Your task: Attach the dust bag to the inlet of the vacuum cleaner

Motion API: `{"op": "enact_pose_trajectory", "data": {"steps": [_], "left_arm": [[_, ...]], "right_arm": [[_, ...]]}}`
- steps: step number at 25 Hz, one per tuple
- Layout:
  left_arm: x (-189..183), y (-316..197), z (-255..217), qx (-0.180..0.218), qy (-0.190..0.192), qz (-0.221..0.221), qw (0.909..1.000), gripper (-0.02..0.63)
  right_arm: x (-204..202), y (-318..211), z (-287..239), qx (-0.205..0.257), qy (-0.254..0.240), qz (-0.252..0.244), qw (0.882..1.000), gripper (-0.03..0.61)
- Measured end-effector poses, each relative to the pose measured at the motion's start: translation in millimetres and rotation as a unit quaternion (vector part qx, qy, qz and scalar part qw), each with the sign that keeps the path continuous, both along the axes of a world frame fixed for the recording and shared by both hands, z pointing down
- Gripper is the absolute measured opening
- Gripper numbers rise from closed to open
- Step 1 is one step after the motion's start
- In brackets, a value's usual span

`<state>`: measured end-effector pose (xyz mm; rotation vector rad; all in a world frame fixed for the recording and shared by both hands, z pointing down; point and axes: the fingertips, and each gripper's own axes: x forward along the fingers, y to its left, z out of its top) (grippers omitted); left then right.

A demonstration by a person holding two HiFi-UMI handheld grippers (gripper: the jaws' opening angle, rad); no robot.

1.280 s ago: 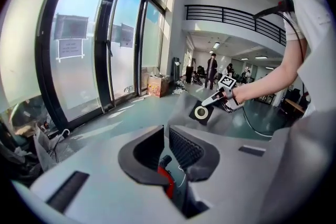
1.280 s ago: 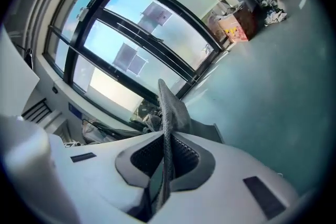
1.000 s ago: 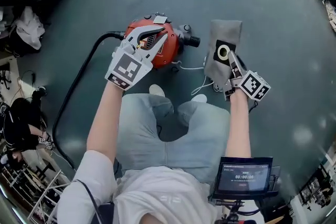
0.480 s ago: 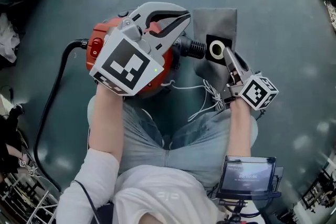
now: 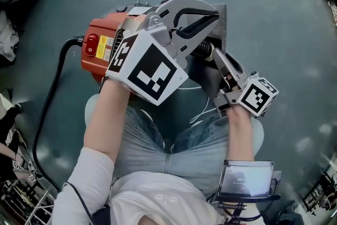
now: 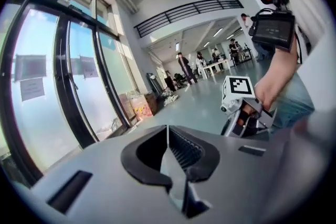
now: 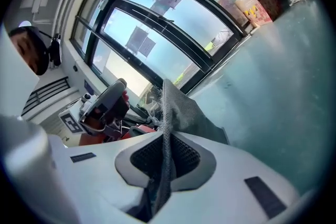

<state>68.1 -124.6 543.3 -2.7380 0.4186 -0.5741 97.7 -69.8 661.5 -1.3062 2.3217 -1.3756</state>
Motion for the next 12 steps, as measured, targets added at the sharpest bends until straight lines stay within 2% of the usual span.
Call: {"op": "enact_pose_trajectory", "data": {"steps": [1, 2, 4, 6, 8, 10, 12], "left_arm": [[6.5, 0.2, -2.8, 0.005, 0.022, 0.01, 0.9997, 0.018], [12.3, -1.3, -5.5, -0.007, 0.051, 0.018, 0.9985, 0.018], [15.0, -10.6, -10.3, -0.067, 0.109, 0.022, 0.9915, 0.018], [2.3, -28.8, -21.3, -0.123, 0.177, -0.007, 0.9765, 0.018], [-16.1, -48.9, -31.7, -0.147, 0.237, -0.048, 0.9591, 0.018], [-25.8, -60.8, -33.6, -0.152, 0.25, -0.073, 0.9534, 0.017], [-27.3, -65.7, -30.4, -0.154, 0.241, -0.081, 0.9547, 0.018]], "right_arm": [[0.2, -0.7, -1.1, 0.003, -0.009, -0.001, 1.0, 0.034], [-0.7, -1.9, -3.0, 0.009, -0.024, -0.005, 1.0, 0.034], [-3.2, -3.0, -6.4, 0.015, -0.059, -0.016, 0.998, 0.034], [-4.3, -2.1, -7.1, 0.015, -0.085, -0.026, 0.996, 0.035], [-6.8, -4.0, -8.6, 0.015, -0.105, -0.035, 0.994, 0.037], [-11.2, -7.5, -9.7, 0.014, -0.114, -0.051, 0.992, 0.038], [-14.1, -9.1, -8.5, 0.007, -0.131, -0.073, 0.989, 0.04]]}}
